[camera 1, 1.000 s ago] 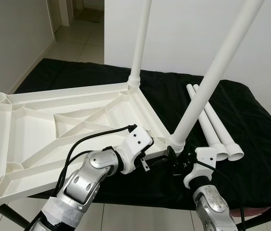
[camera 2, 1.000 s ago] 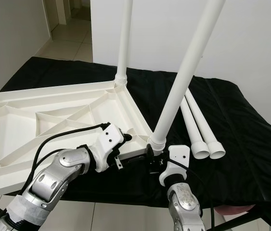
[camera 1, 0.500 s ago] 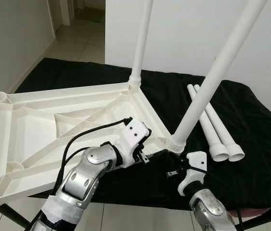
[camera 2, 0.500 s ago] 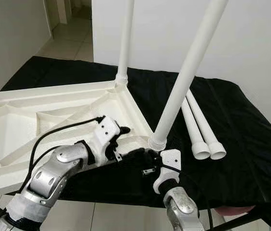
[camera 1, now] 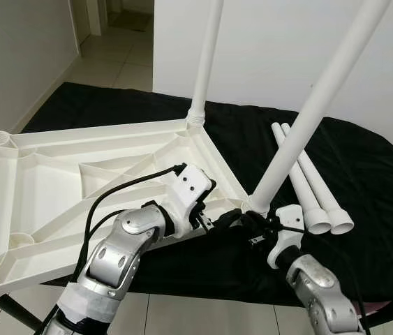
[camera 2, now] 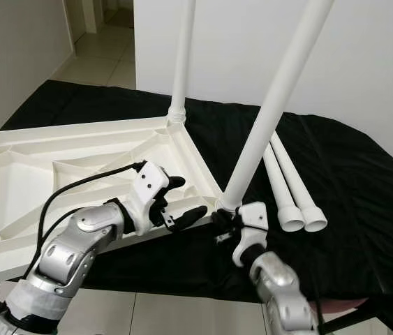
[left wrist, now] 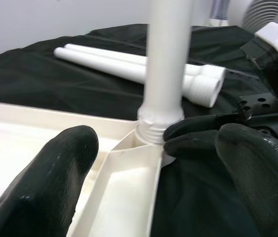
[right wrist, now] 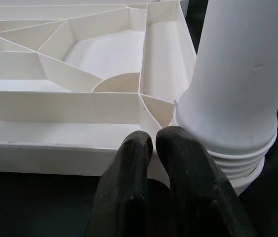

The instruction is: Building children table

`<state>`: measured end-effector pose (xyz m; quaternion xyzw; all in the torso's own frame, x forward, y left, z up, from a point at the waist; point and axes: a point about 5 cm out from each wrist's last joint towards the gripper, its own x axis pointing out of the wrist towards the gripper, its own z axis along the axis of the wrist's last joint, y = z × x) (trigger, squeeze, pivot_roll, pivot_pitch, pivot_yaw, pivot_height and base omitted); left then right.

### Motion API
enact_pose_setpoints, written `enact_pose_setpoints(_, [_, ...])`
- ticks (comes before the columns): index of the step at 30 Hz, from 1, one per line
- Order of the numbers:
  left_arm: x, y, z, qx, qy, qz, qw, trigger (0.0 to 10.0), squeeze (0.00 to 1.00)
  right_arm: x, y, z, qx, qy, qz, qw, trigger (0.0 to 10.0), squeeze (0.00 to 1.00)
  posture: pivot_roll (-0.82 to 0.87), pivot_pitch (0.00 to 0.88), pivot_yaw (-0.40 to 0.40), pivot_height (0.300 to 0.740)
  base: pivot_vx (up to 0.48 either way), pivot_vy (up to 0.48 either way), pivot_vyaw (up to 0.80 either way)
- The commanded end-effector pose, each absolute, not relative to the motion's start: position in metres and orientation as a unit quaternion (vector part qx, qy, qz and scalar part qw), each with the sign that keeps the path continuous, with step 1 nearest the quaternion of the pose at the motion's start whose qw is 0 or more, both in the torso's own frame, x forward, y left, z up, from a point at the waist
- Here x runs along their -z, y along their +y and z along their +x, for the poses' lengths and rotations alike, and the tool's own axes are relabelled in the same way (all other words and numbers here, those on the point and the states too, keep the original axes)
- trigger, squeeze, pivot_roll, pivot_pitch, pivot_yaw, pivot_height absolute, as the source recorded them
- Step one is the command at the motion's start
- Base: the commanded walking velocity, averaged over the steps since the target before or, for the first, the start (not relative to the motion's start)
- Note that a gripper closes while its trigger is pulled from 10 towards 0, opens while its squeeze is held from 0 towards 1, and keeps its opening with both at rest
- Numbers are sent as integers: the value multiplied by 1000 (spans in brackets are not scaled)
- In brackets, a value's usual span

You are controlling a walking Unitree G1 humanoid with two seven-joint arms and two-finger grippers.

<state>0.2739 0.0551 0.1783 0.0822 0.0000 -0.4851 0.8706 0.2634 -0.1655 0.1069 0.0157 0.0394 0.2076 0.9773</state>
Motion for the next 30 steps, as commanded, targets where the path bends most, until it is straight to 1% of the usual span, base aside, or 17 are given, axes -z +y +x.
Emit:
enact_pose_setpoints(1, [-175,61,277,434,9,80,897,10000,0,-108,-180,272,-190,38,11,981,10000,0,-8,0,-113,740,0,0,0])
enact_pose_setpoints(2, [-175,61,277,434,9,80,897,10000,0,-108,-180,272,-190,38,11,981,10000,0,-8,0,-113,740,0,0,0])
enact_pose_setpoints(3, [-173,64,280,420,17,80,904,10000,0,-109,-185,279,-183,37,4,982,10000,0,-5,0,-112,740,0,0,0])
enact_pose_setpoints(5, [-173,64,280,420,17,80,904,10000,0,-109,-185,279,-183,37,4,982,10000,0,-5,0,-112,740,0,0,0])
enact_pose_setpoints(6, [-171,67,282,408,23,77,910,10000,0,-109,-188,285,-180,35,0,983,10000,0,-4,0,-111,740,0,0,0])
enact_pose_setpoints(8, [-168,78,296,352,47,72,932,10000,0,-111,-200,299,-159,31,-4,987,10000,0,-1,0,-106,740,0,0,0])
enact_pose_setpoints(9, [-168,78,296,352,47,72,932,10000,0,-111,-200,299,-159,31,-4,987,10000,0,-1,0,-106,740,0,0,0])
enact_pose_setpoints(10, [-168,82,300,333,52,73,939,10000,0,-112,-204,304,-151,30,-8,988,10000,0,-2,0,-104,740,0,0,0])
enact_pose_setpoints(14, [-167,88,306,308,60,84,946,10000,0,-113,-212,311,-130,27,-10,991,10000,0,-1,0,-101,740,0,0,0])
enact_pose_setpoints(15, [-165,91,309,296,70,98,948,10000,0,-115,-216,315,-115,23,-8,993,10000,0,-1,0,-100,740,0,0,0])
enact_pose_setpoints(17, [-165,91,309,296,70,98,948,10000,0,-115,-216,315,-115,23,-8,993,10000,0,-1,0,-100,740,0,0,0])
enact_pose_setpoints(18, [-162,95,312,280,82,109,950,10000,0,-118,-217,317,-104,15,-1,994,10000,0,0,0,-99,740,0,0,0])
enact_pose_setpoints(19, [-159,99,315,264,93,121,952,10000,0,-121,-214,317,-104,5,10,995,10000,0,-1,0,-99,740,0,0,0])
enact_pose_setpoints(21, [-159,99,315,264,93,121,952,10000,0,-121,-214,317,-104,5,10,995,10000,0,-1,0,-99,740,0,0,0])
enact_pose_setpoints(23, [-156,103,318,245,115,131,954,10000,0,-124,-202,311,-116,-14,28,993,10000,0,-5,0,-89,740,0,0,0])
enact_pose_setpoints(26, [-154,103,319,244,122,137,952,10000,0,-125,-197,309,-122,-22,35,992,10000,0,-5,0,-89,740,0,0,0])
enact_pose_setpoints(30, [-150,102,317,261,143,152,942,10000,0,-132,-189,303,-126,-49,47,990,10000,0,-19,0,-71,740,0,0,0])
